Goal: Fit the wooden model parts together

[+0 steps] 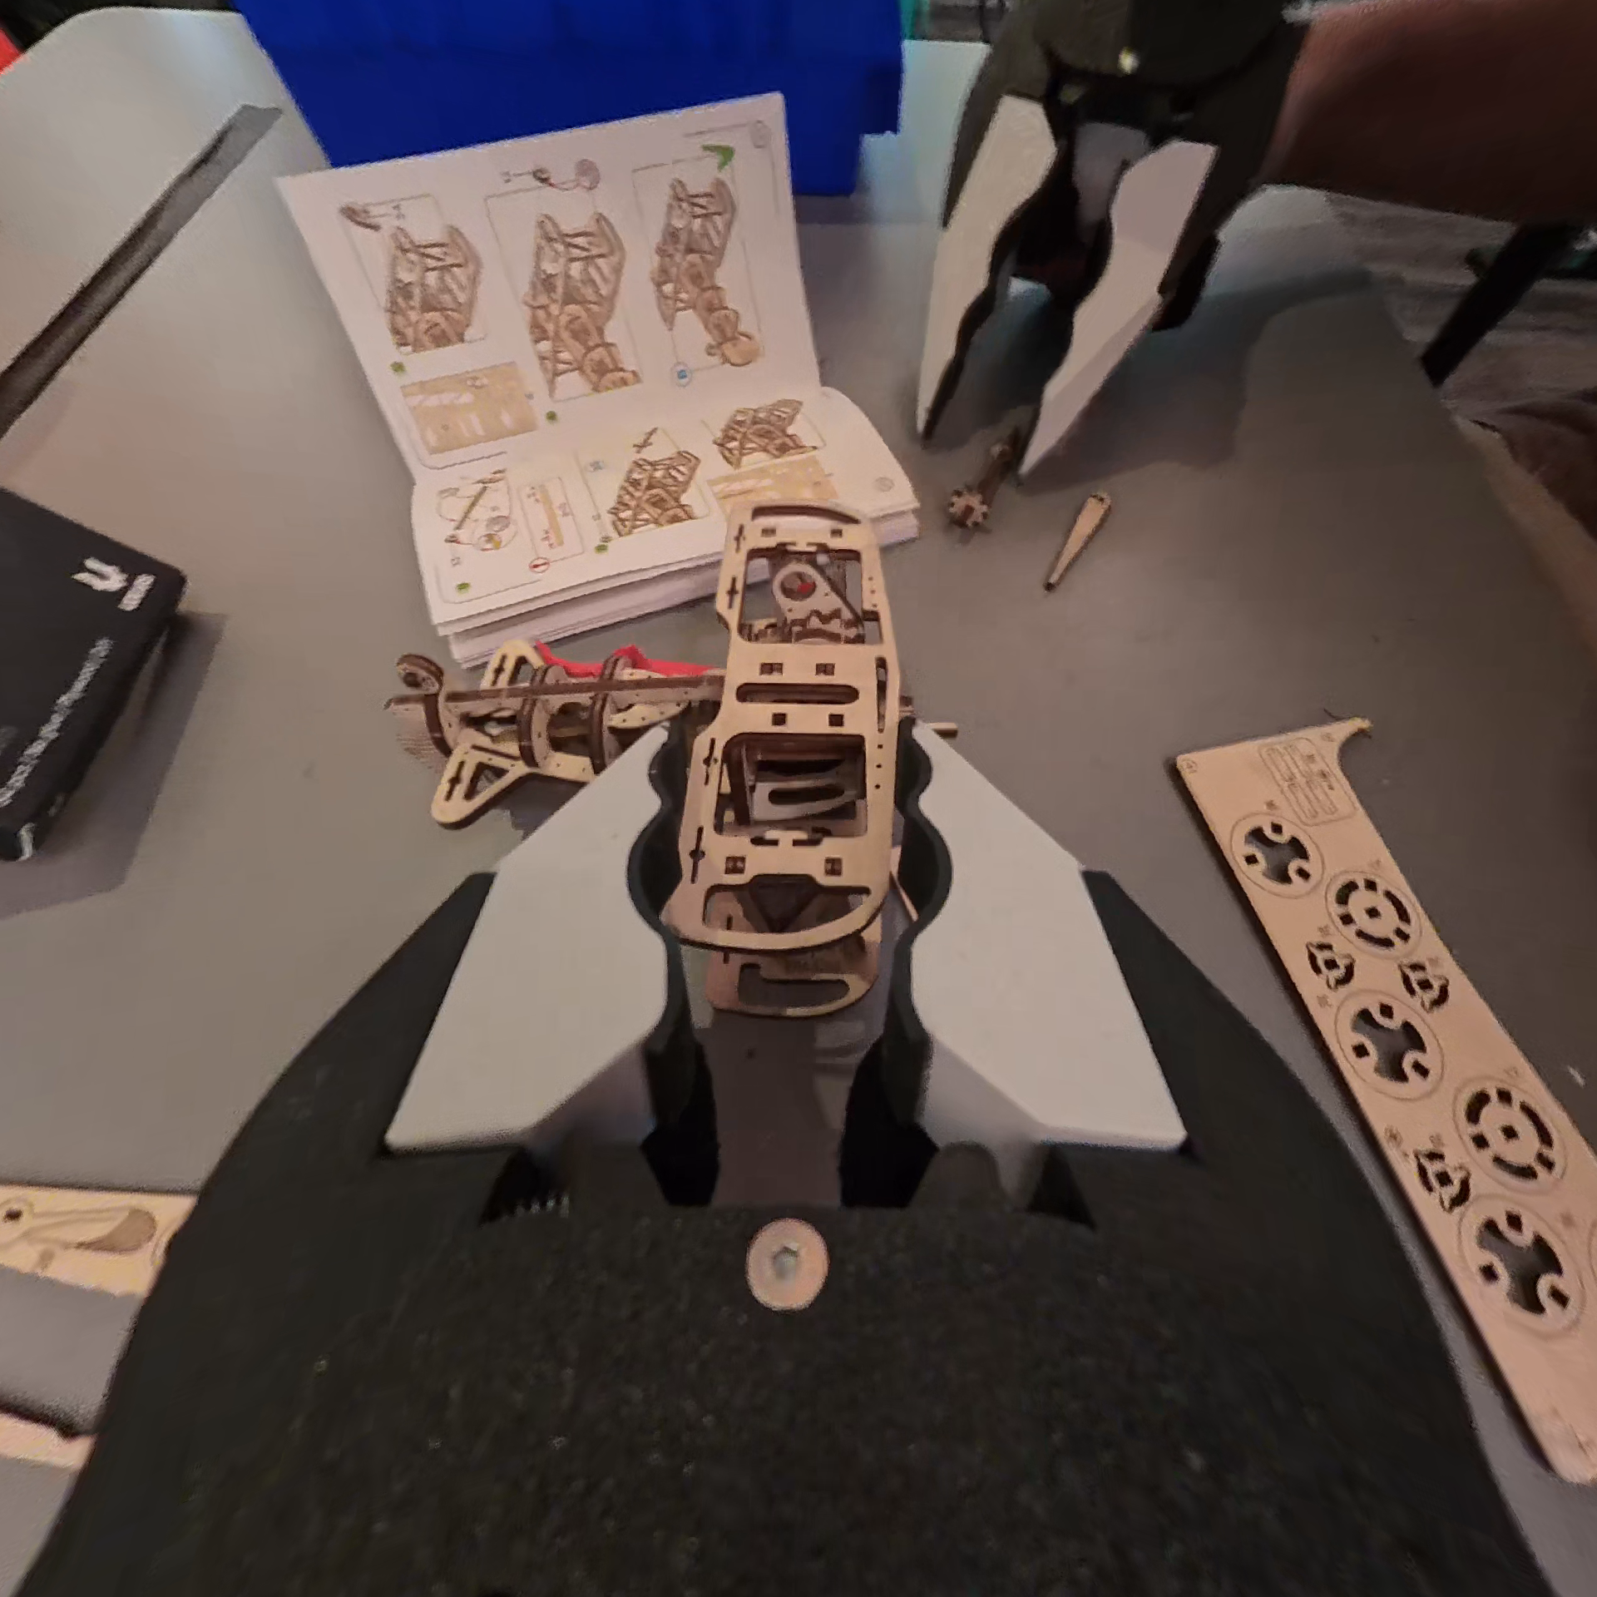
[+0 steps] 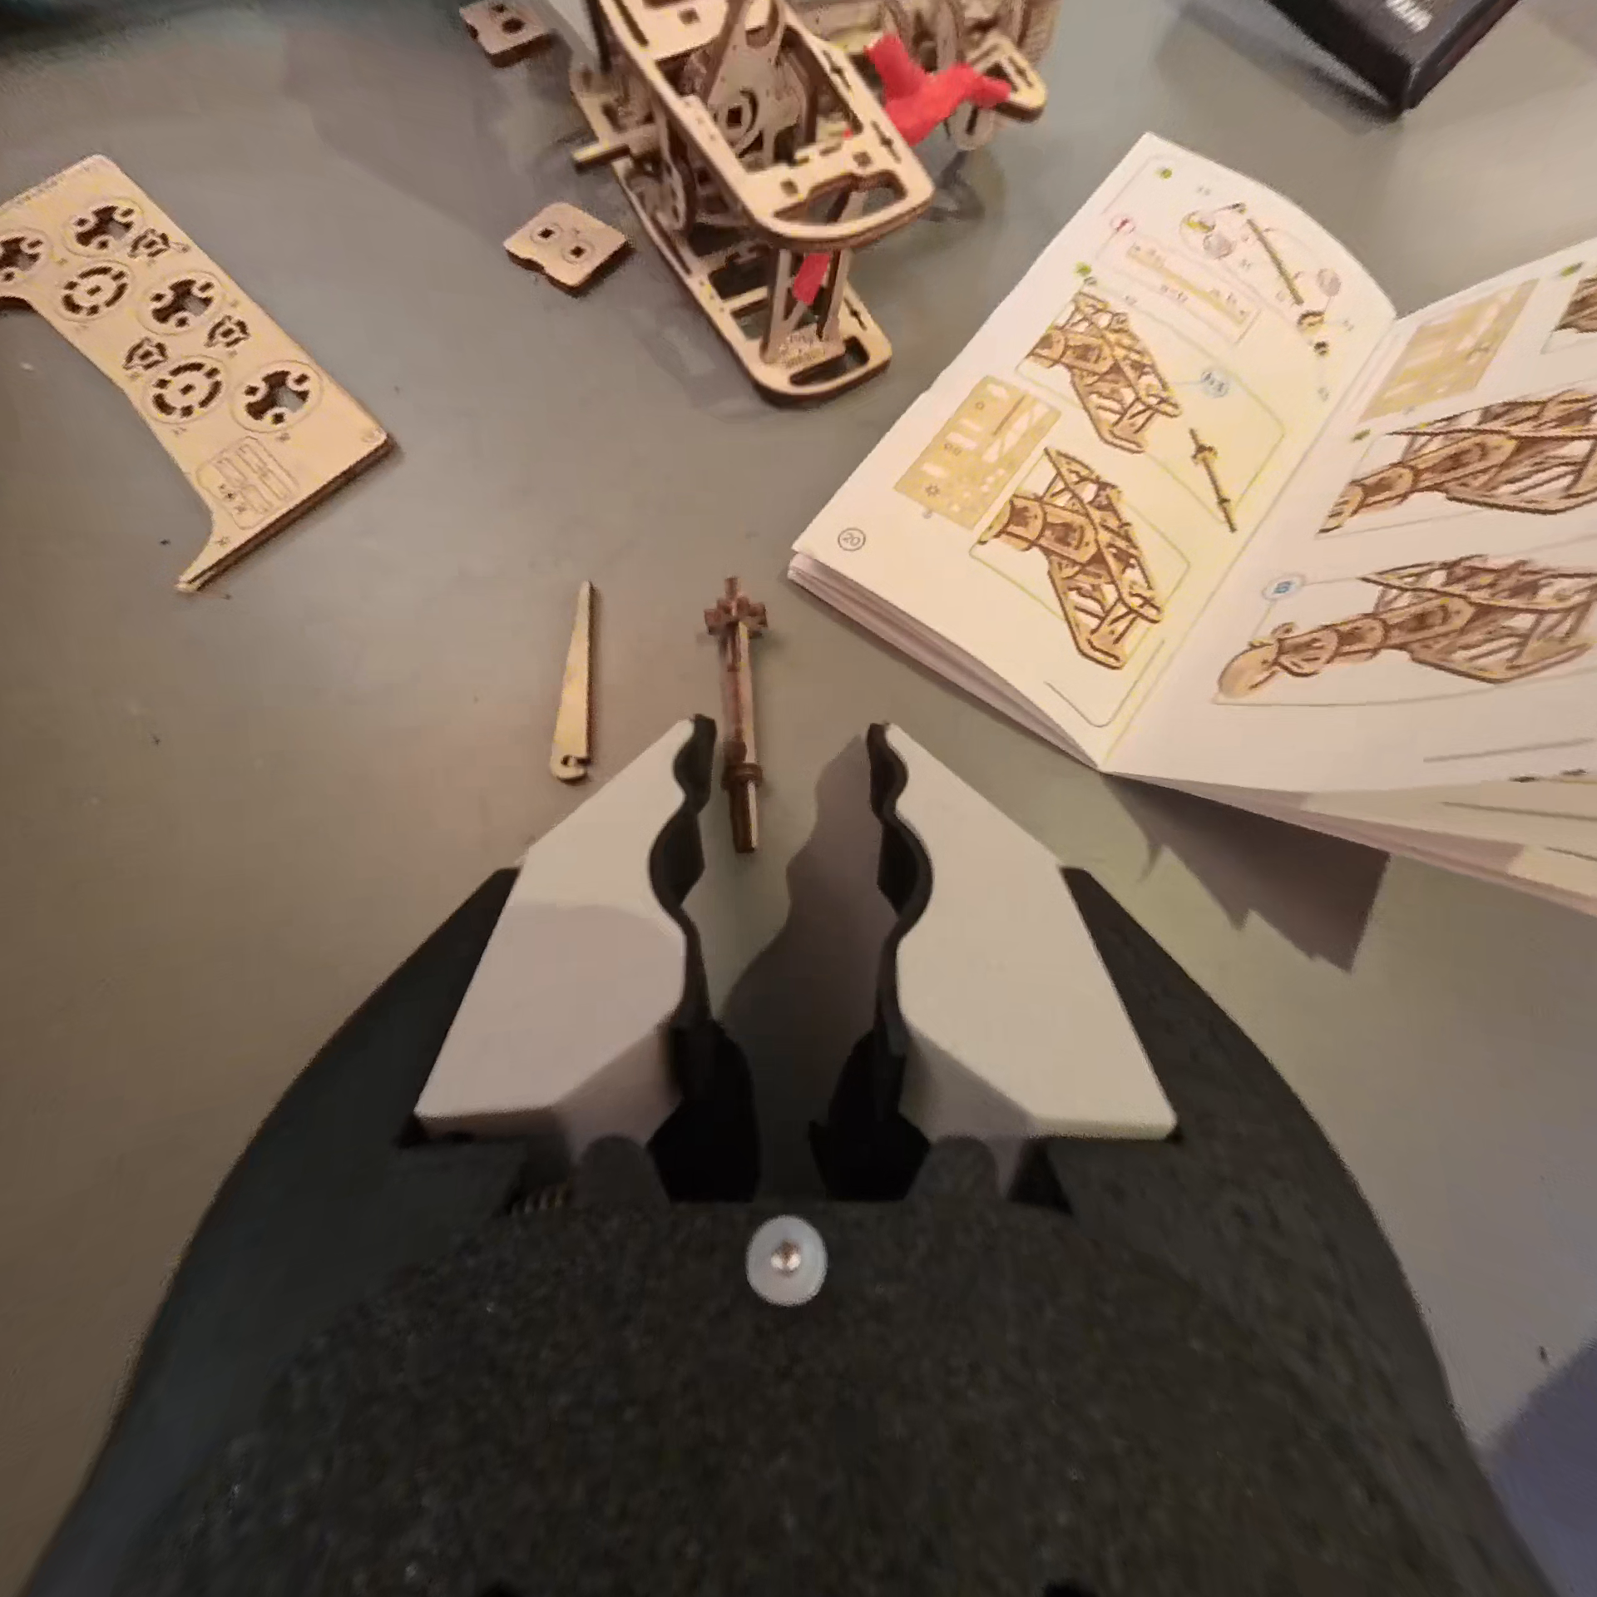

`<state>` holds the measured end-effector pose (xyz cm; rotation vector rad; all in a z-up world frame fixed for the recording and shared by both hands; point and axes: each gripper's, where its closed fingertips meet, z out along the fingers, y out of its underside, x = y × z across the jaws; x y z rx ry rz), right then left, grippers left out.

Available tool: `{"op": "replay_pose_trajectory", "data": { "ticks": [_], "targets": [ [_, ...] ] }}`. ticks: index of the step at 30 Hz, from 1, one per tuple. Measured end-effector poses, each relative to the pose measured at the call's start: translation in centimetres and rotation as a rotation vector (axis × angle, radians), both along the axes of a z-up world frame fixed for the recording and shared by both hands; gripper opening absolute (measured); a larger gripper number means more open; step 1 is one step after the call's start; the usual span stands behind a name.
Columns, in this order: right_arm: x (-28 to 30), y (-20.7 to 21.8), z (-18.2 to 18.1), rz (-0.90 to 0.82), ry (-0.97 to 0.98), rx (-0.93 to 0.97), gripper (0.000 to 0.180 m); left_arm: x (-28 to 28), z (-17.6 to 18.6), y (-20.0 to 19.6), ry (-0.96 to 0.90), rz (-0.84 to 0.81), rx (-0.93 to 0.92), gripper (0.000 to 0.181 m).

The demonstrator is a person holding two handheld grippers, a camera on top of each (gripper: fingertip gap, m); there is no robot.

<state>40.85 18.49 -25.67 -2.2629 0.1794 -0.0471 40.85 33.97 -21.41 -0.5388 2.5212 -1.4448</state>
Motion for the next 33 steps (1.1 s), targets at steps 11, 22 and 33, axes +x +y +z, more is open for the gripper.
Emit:
{"op": "replay_pose_trajectory", "data": {
  "ticks": [11, 22, 33],
  "targets": [
    [0.3, 2.7, 3.2, -0.084, -0.014, 0.109, 0.035, 1.0, 2.1, 0.1, -0.097, 0.631, 0.072, 0.046],
    [-1.2, 8.2, 3.2, -0.279, 0.456, 0.219, 0.053, -1.6, -0.8, -3.1, -0.074, 0.768, 0.279, 0.061],
    [-4.3, 9.2, 4.7, -0.371, 0.244, 0.261, 0.060, -4.4, 4.3, 0.5, 0.033, -0.074, 0.523, 0.073]
  ]
}}
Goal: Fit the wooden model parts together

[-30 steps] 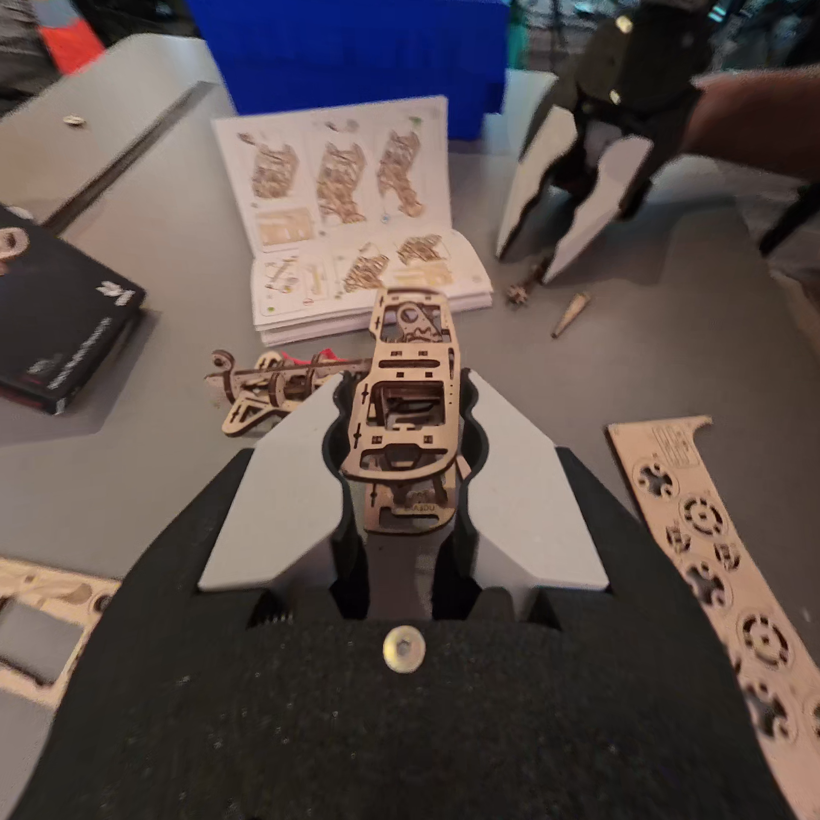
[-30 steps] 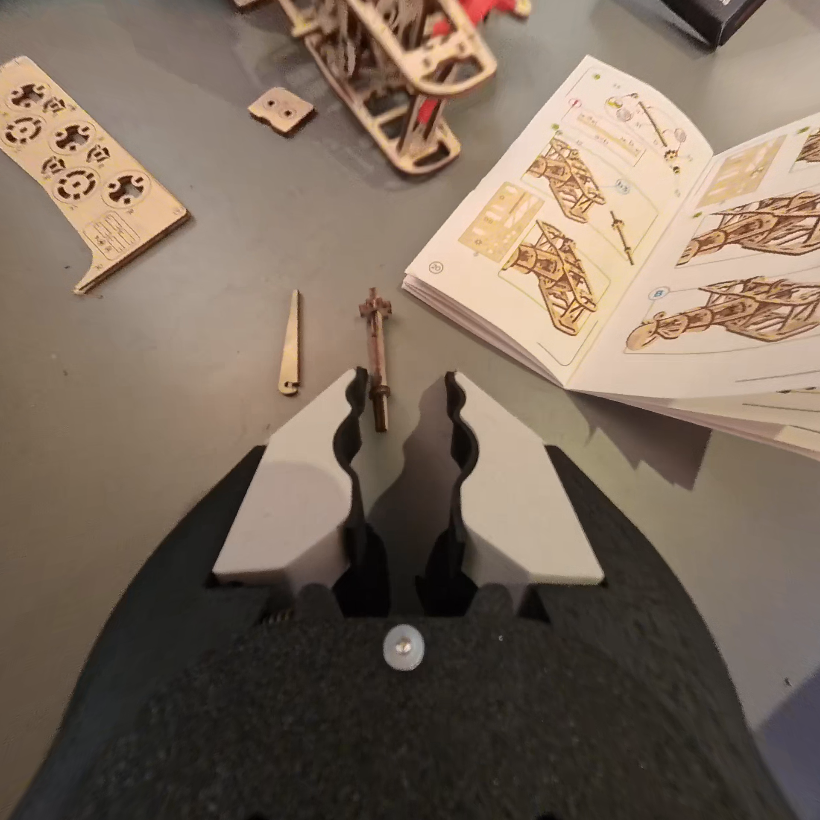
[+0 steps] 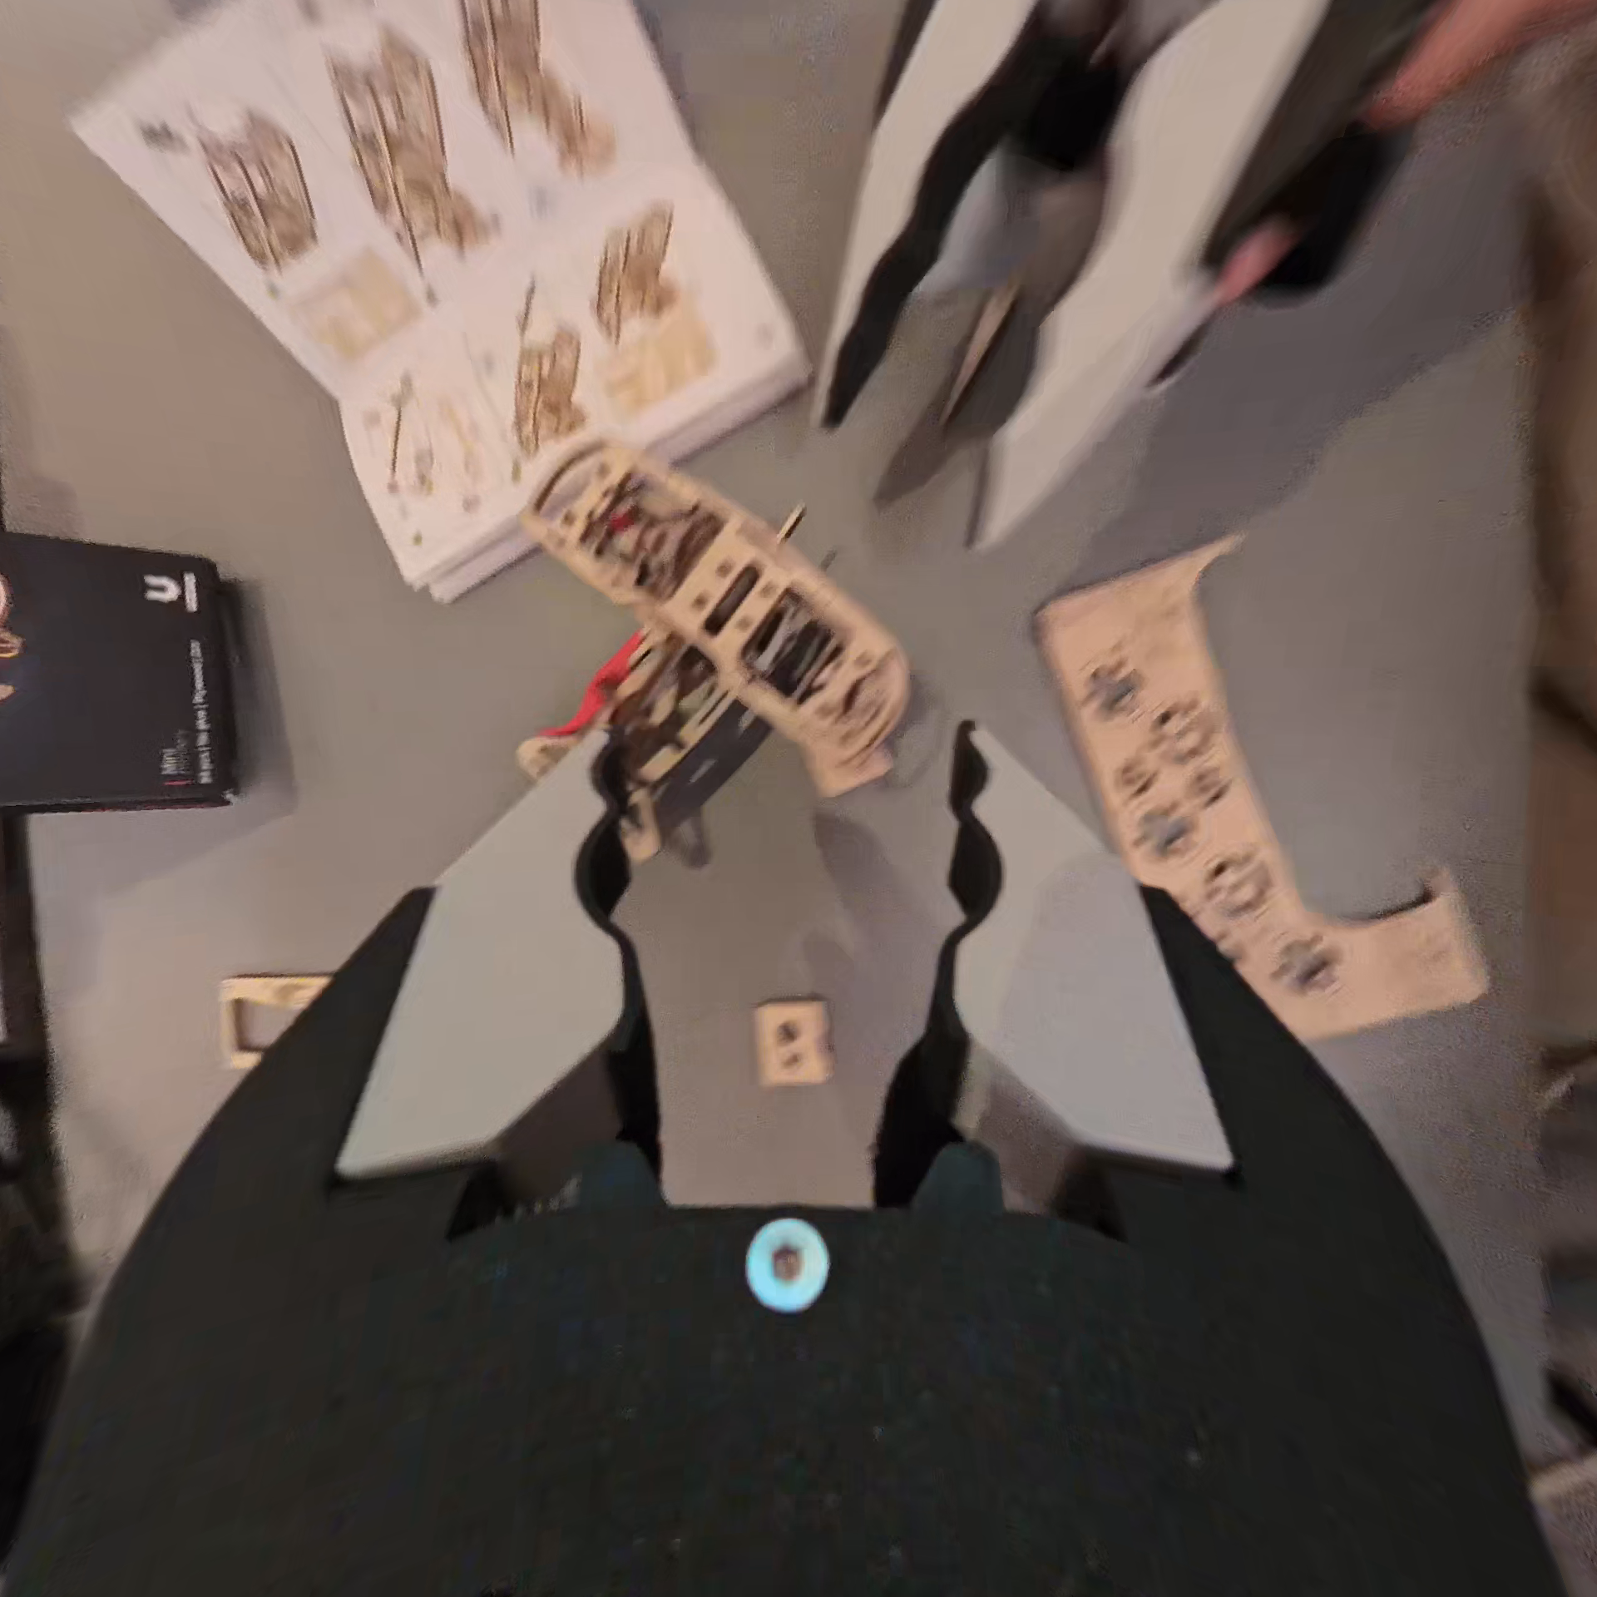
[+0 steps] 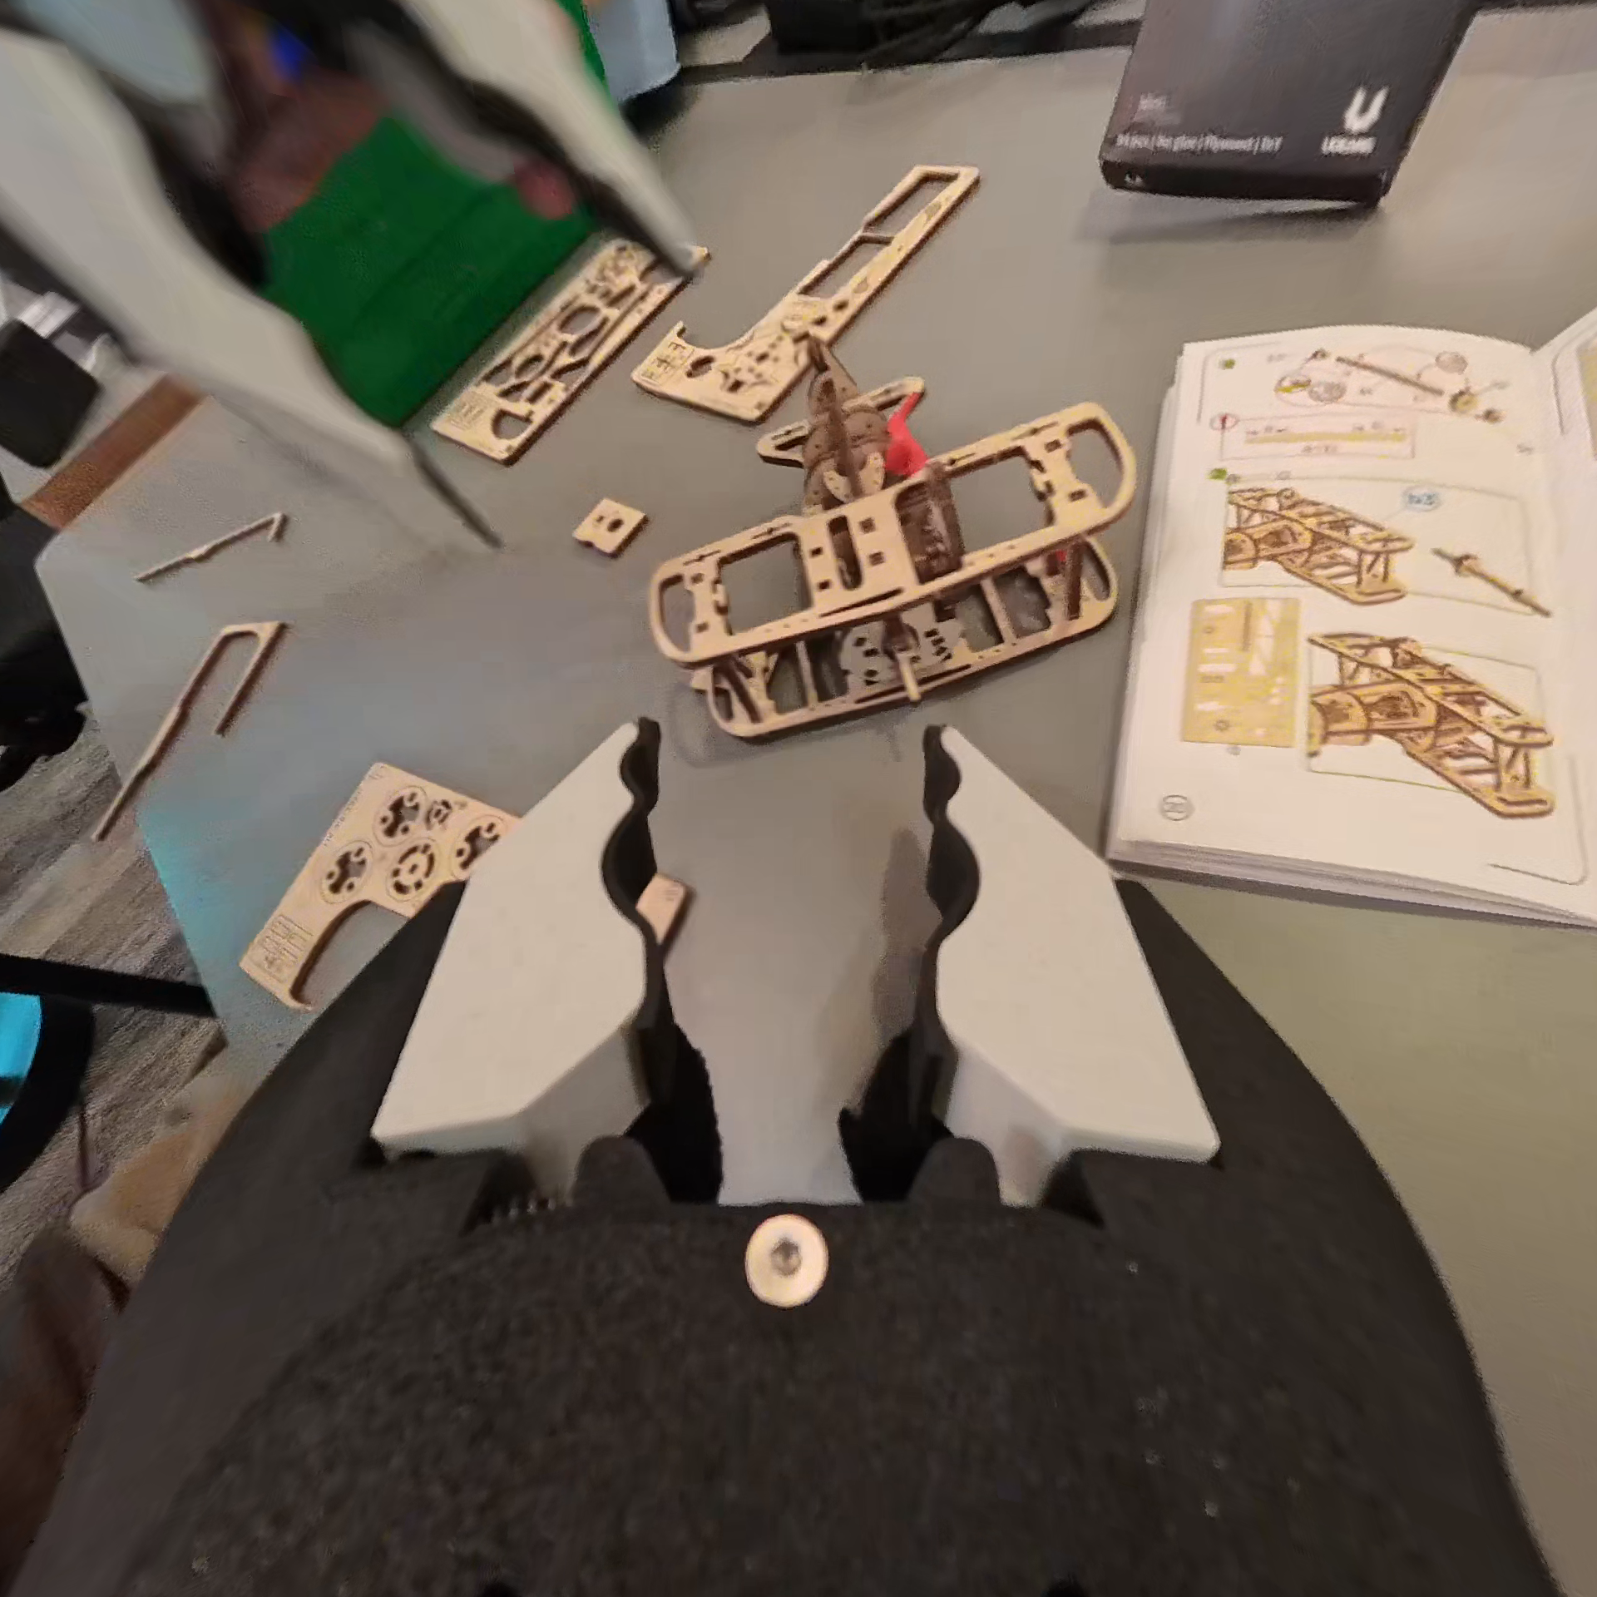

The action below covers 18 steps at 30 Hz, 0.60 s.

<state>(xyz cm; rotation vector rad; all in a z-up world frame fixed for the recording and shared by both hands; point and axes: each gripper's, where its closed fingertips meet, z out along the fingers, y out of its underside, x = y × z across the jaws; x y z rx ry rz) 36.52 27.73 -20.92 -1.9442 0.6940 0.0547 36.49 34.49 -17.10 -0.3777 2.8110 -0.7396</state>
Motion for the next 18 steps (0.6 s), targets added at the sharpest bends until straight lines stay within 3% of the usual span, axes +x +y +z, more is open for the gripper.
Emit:
{"op": "replay_pose_trajectory", "data": {
  "ticks": [1, 4, 9, 12, 13, 18],
  "targets": [
    [-0.4, 0.0, 0.4, -0.007, -0.016, 0.014, 0.059, 1.0, -0.9, 1.0, 0.024, -0.048, 0.087, 0.080],
    [-1.4, -1.2, 1.1, -0.035, -0.035, 0.066, 0.051, 4.0, -3.7, 2.4, 0.021, -0.199, 0.285, 0.078],
    [-1.7, -4.4, 1.1, -0.086, 0.035, 0.110, 0.050, 6.1, -7.1, 1.6, 0.098, -0.312, 0.335, 0.075],
    [-1.3, -5.1, 1.3, -0.095, 0.054, 0.114, 0.049, 6.2, -8.2, 0.9, 0.099, -0.369, 0.320, 0.056],
    [-1.1, -5.2, 1.3, -0.093, 0.049, 0.103, 0.049, 5.9, -8.4, 1.0, 0.111, -0.378, 0.324, 0.048],
    [0.1, -4.6, 1.6, -0.072, 0.040, 0.108, 0.047, 6.6, -7.8, 1.9, 0.065, -0.218, 0.277, 0.046]
  ]
}}
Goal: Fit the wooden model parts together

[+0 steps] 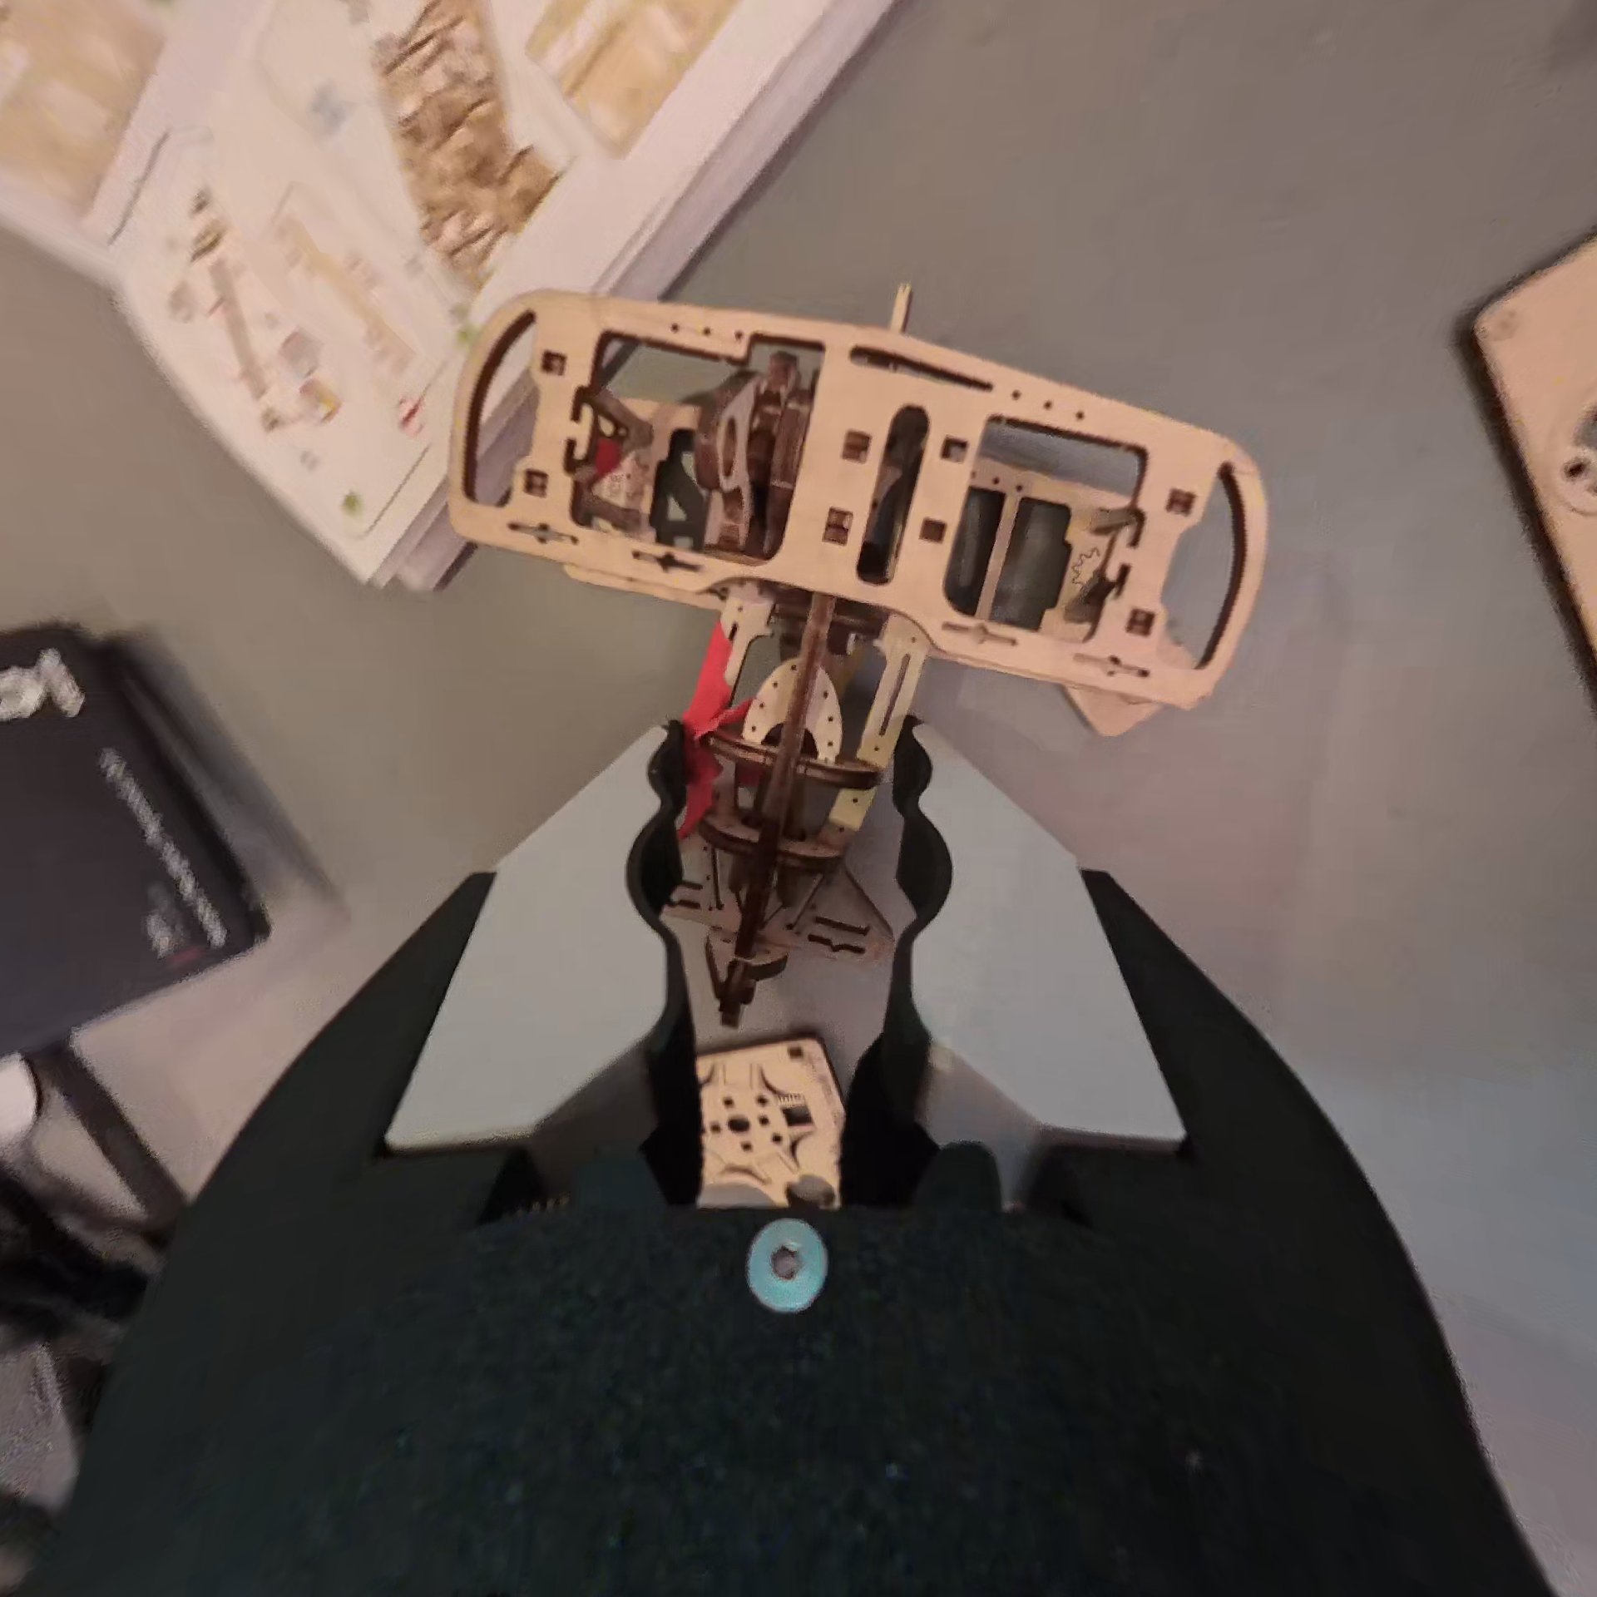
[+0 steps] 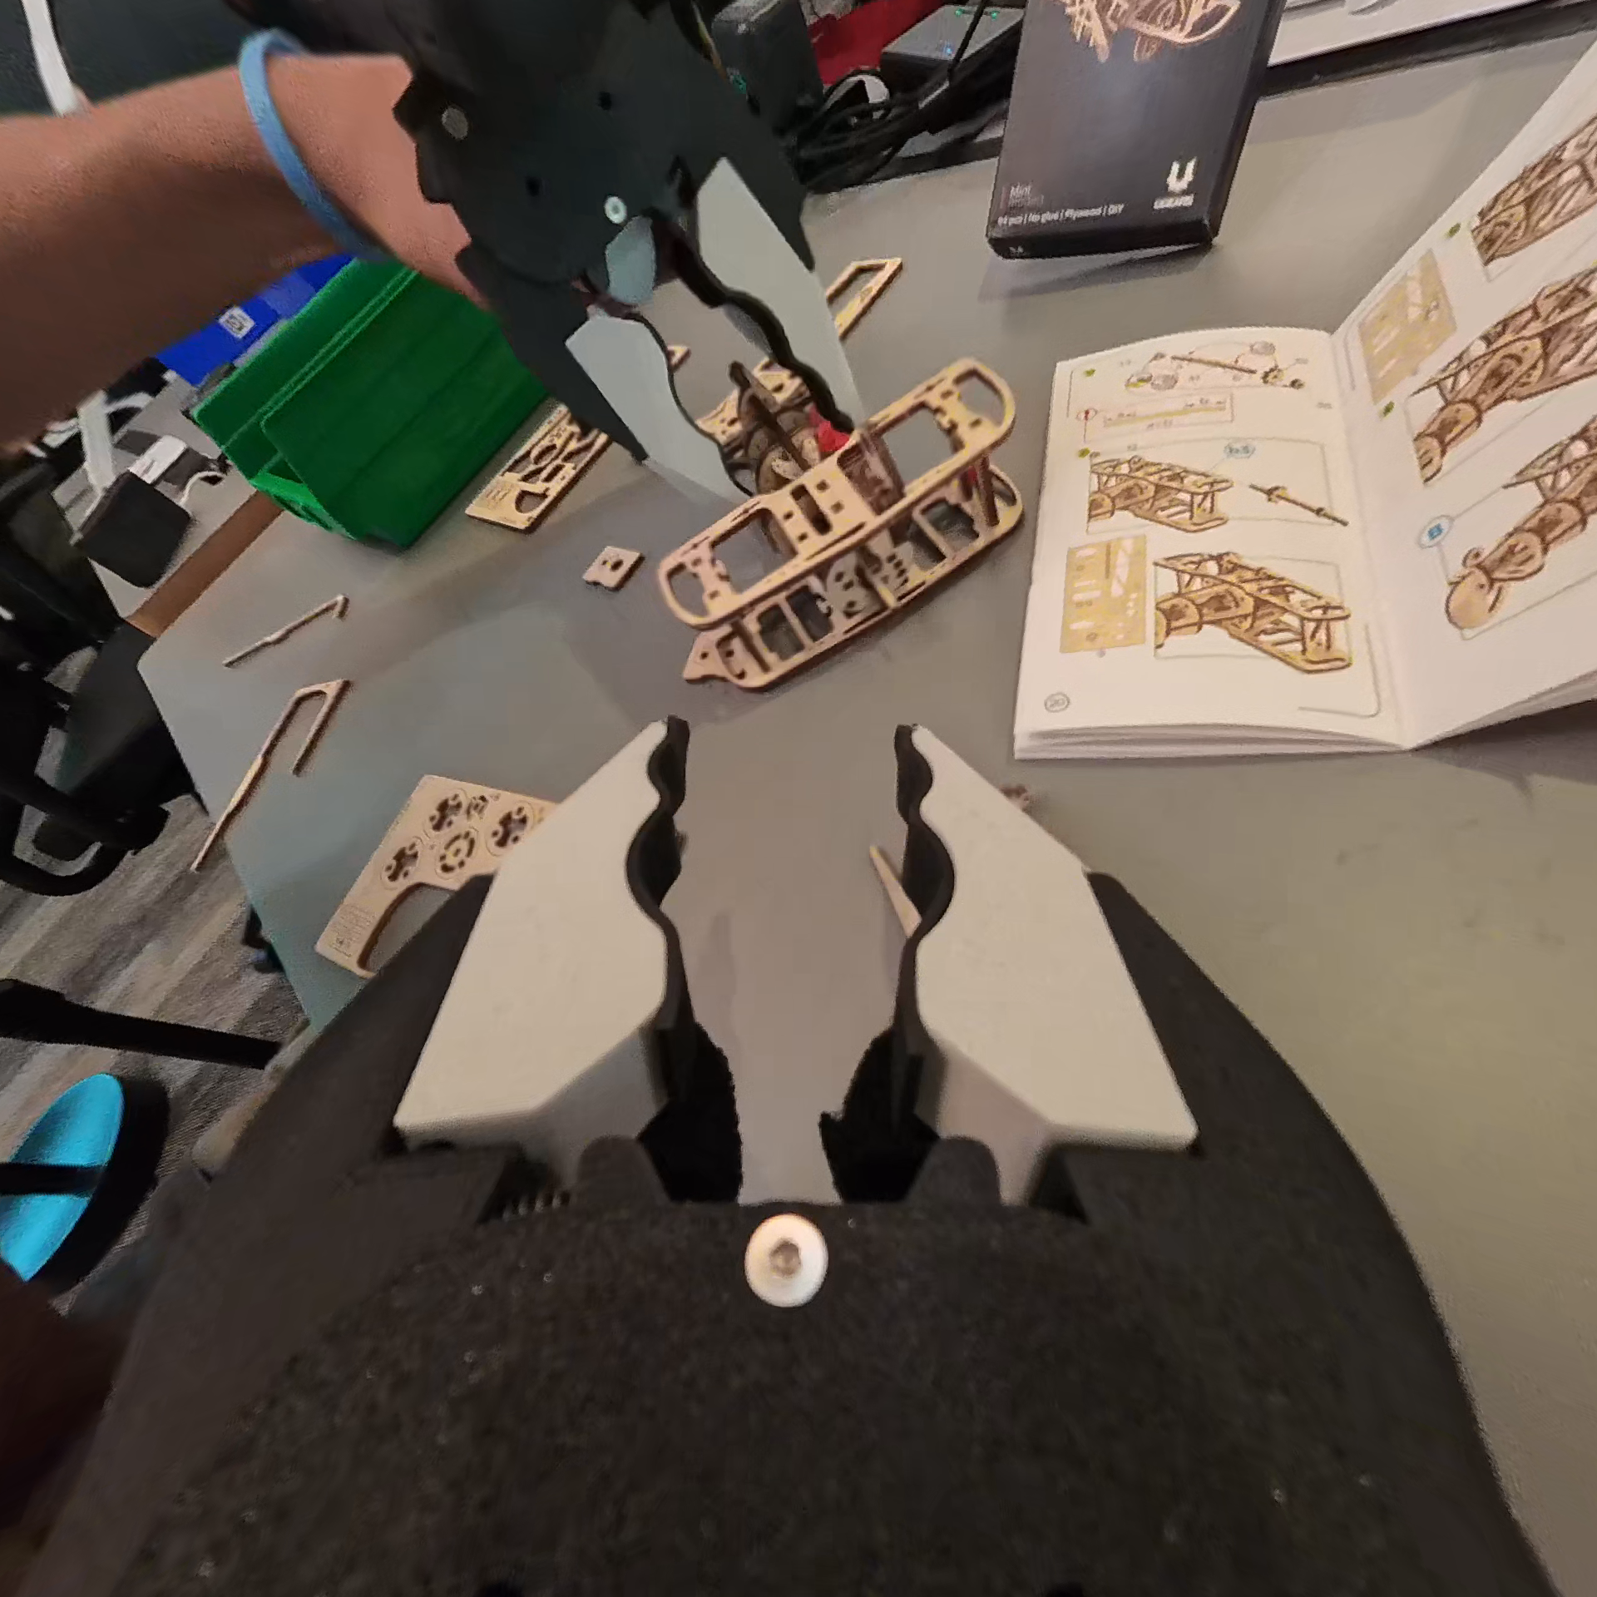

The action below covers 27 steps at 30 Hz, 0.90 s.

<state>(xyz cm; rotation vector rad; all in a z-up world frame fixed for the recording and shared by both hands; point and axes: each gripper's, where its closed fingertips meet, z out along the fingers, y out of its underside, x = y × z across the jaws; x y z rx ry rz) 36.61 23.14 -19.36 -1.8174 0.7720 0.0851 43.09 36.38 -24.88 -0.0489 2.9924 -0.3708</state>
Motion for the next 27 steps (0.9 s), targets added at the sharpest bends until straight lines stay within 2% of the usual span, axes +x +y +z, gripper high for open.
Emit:
{"op": "replay_pose_trajectory", "data": {
  "ticks": [6, 11, 15, 17, 19, 23, 27],
  "targets": [
    [1.2, 0.9, 0.9, 0.026, -0.004, 0.034, 0.047, -0.1, 1.3, 3.1, -0.121, 0.401, -0.039, 0.045],
    [1.8, 1.5, 1.5, 0.056, 0.020, 0.059, 0.047, -1.4, 1.9, 4.9, -0.213, 0.859, -0.058, 0.044],
    [2.2, 1.7, 0.3, 0.113, -0.009, -0.040, 0.047, -3.0, 1.5, 6.1, -0.276, 1.172, -0.047, 0.044],
    [2.0, 1.1, -0.1, 0.165, -0.046, -0.091, 0.047, -3.6, 0.9, 5.7, -0.256, 1.287, -0.108, 0.044],
    [2.0, -0.1, -0.8, 0.213, -0.106, -0.155, 0.047, -4.0, 0.5, 5.4, -0.261, 1.366, -0.149, 0.044],
    [3.2, -3.5, -2.4, 0.247, -0.238, -0.279, 0.047, -4.5, -0.2, 4.4, -0.285, 1.399, -0.168, 0.044],
    [2.4, -5.4, -2.8, 0.314, -0.207, -0.252, 0.044, -4.7, 0.0, 3.7, -0.302, 1.398, -0.190, 0.060]
  ]
}}
